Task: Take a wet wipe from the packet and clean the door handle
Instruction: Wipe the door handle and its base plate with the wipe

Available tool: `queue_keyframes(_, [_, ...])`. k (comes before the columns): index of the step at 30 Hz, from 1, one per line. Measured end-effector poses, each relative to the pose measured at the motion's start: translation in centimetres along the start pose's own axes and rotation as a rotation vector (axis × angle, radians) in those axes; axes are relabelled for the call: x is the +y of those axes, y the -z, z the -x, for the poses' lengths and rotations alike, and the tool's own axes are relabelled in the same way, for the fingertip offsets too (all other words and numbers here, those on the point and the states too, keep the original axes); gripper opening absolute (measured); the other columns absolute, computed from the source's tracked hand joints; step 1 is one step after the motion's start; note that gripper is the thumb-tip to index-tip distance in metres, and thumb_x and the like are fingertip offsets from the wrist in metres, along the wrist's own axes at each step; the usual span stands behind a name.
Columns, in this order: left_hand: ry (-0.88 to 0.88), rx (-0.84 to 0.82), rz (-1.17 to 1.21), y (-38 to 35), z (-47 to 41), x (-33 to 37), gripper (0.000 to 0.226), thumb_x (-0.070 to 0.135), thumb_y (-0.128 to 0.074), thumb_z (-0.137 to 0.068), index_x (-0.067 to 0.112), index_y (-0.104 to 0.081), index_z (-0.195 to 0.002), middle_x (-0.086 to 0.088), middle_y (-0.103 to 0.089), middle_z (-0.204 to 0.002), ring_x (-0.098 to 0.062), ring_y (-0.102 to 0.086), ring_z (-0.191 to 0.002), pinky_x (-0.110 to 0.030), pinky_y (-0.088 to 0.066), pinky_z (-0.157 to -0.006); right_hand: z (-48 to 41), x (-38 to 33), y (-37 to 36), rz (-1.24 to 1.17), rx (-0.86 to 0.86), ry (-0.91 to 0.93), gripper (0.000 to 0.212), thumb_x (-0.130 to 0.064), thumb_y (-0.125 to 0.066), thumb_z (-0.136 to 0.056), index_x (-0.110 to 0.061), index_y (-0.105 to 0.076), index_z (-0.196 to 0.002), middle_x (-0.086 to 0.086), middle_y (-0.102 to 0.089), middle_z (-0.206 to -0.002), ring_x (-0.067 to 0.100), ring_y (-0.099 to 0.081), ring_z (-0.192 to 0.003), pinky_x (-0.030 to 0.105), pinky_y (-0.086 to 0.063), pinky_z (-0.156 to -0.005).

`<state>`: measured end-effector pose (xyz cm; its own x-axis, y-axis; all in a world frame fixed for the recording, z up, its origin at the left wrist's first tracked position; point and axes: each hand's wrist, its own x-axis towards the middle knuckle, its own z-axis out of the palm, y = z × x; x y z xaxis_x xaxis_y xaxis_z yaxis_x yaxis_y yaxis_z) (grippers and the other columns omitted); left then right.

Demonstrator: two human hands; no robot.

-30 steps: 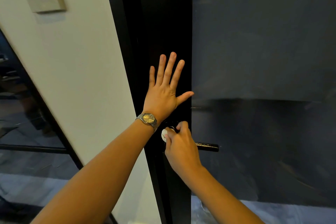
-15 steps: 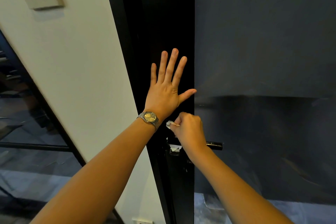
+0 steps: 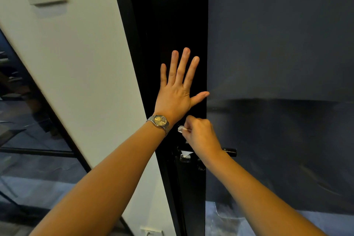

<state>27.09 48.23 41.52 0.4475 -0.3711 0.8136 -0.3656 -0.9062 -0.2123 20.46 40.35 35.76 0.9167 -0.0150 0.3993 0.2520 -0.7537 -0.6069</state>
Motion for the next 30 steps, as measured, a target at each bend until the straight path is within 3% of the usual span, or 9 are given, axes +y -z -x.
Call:
queue_keyframes(2, [-0.006, 0.003, 0.001, 0.0, 0.0, 0.0, 0.085, 0.070, -0.026, -0.084, 0.026, 0.017, -0.142, -0.006, 0.003, -0.150, -0.016, 0.038, -0.132, -0.040, 0.020, -0.112, 0.0, 0.1, 0.1, 0.030, -0.012, 0.035, 0.013, -0.011, -0.059, -0.088, 0.001, -0.057, -0.083, 0.018, -0.064, -0.083, 0.031, -0.061, -0.078, 0.038, -0.047, -0.066])
queue_keyframes(5, [-0.027, -0.011, 0.015, 0.1, 0.0, -0.2, 0.084, 0.070, -0.025, -0.084, 0.027, 0.022, -0.139, -0.005, 0.004, -0.150, -0.016, 0.038, -0.132, -0.040, 0.017, -0.113, 0.1, 0.1, 0.0, 0.018, -0.010, -0.058, 0.012, -0.011, -0.060, -0.088, -0.003, -0.055, -0.080, 0.016, -0.064, -0.085, 0.030, -0.061, -0.080, 0.035, -0.046, -0.064])
queue_keyframes(8, [-0.032, -0.021, 0.018, 0.3, 0.0, -0.1, 0.084, 0.069, -0.028, -0.084, 0.024, 0.006, -0.145, -0.006, 0.003, -0.150, -0.017, 0.034, -0.134, -0.040, 0.015, -0.113, 0.0, 0.3, 0.2, -0.044, -0.014, -0.217, 0.019, -0.013, -0.063, -0.086, -0.007, -0.050, -0.072, 0.009, -0.057, -0.076, 0.023, -0.056, -0.074, 0.029, -0.043, -0.059])
queue_keyframes(11, [-0.037, -0.019, 0.003, 0.6, 0.0, -0.1, 0.082, 0.068, -0.031, -0.083, 0.018, -0.007, -0.144, -0.009, -0.004, -0.150, -0.028, 0.009, -0.141, -0.041, 0.011, -0.113, -0.1, 1.0, 0.1, -0.067, -0.048, -0.320, 0.024, -0.006, -0.064, -0.082, -0.008, -0.048, -0.065, 0.001, -0.047, -0.065, 0.017, -0.049, -0.065, 0.023, -0.037, -0.049])
queue_keyframes(13, [-0.040, -0.023, 0.003, 0.7, 0.1, -0.1, 0.082, 0.068, -0.031, -0.083, 0.018, -0.007, -0.144, -0.009, -0.002, -0.150, -0.030, 0.000, -0.139, -0.040, 0.011, -0.113, 0.1, 1.4, -0.1, -0.074, -0.051, -0.316, 0.021, -0.004, -0.062, -0.083, -0.007, -0.049, -0.066, 0.006, -0.051, -0.068, 0.017, -0.049, -0.062, 0.021, -0.036, -0.047])
queue_keyframes(15, [-0.036, -0.018, -0.003, 0.7, 0.1, -0.1, 0.082, 0.068, -0.031, -0.083, 0.019, -0.006, -0.144, -0.009, -0.001, -0.149, -0.029, 0.003, -0.140, -0.040, 0.013, -0.112, 0.5, 1.5, -0.2, -0.106, -0.018, -0.239, 0.017, -0.008, -0.062, -0.085, -0.005, -0.054, -0.070, 0.008, -0.054, -0.069, 0.014, -0.046, -0.056, 0.019, -0.036, -0.047])
queue_keyframes(20, [-0.020, -0.027, 0.001, 0.4, 0.0, -0.1, 0.084, 0.069, -0.027, -0.084, 0.022, 0.011, -0.142, -0.004, 0.004, -0.150, -0.017, 0.035, -0.134, -0.040, 0.018, -0.112, 0.7, 1.1, -0.3, -0.152, 0.045, -0.138, 0.021, -0.014, -0.062, -0.087, -0.002, -0.054, -0.072, 0.006, -0.054, -0.063, 0.007, -0.046, -0.051, 0.016, -0.038, -0.047])
queue_keyframes(25, [-0.035, -0.027, -0.001, 0.4, 0.1, -0.1, 0.081, 0.069, -0.029, -0.084, 0.022, -0.003, -0.144, -0.005, 0.002, -0.150, -0.019, 0.030, -0.135, -0.038, 0.019, -0.112, 0.3, 1.6, -0.5, -0.054, 0.001, -0.249, 0.037, -0.006, -0.060, -0.086, -0.017, -0.039, -0.057, 0.001, -0.048, -0.069, 0.010, -0.043, -0.057, 0.011, -0.028, -0.044])
queue_keyframes(30, [-0.022, -0.020, 0.000, 0.3, 0.1, -0.1, 0.085, 0.070, -0.025, -0.084, 0.024, 0.013, -0.144, -0.004, 0.004, -0.151, -0.016, 0.037, -0.132, -0.038, 0.020, -0.112, 0.3, 1.8, -0.4, -0.088, -0.008, -0.241, 0.023, -0.006, -0.060, -0.085, -0.009, -0.048, -0.065, 0.003, -0.049, -0.068, 0.010, -0.042, -0.054, 0.015, -0.033, -0.045])
